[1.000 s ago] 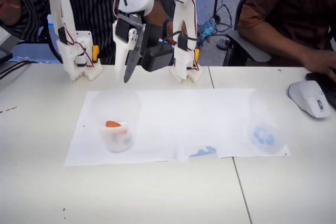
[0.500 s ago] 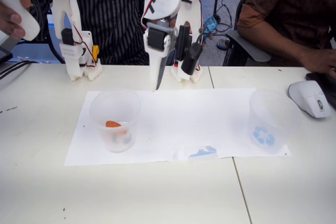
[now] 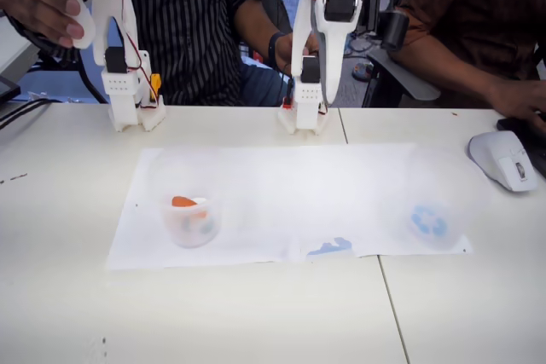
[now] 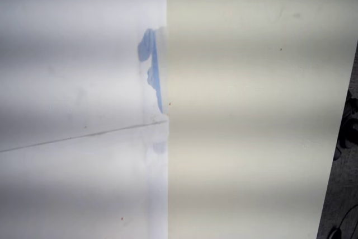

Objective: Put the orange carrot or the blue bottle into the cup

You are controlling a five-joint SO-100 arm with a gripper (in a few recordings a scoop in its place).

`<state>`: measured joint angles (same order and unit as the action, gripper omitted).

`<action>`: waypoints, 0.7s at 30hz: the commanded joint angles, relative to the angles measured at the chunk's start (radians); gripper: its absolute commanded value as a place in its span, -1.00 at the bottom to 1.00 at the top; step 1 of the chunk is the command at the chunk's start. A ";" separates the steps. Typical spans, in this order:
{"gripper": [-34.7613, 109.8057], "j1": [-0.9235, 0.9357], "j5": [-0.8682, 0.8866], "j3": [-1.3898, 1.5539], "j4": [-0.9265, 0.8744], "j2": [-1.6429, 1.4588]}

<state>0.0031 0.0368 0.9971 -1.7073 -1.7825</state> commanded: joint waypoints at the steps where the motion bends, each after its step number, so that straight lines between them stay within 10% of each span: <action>1: -0.36 0.008 0.015 0.055 -0.009 -0.167; 21: -0.35 0.009 0.005 1.114 0.522 -0.851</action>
<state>0.0015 0.0368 2.0141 -1.2732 -2.4927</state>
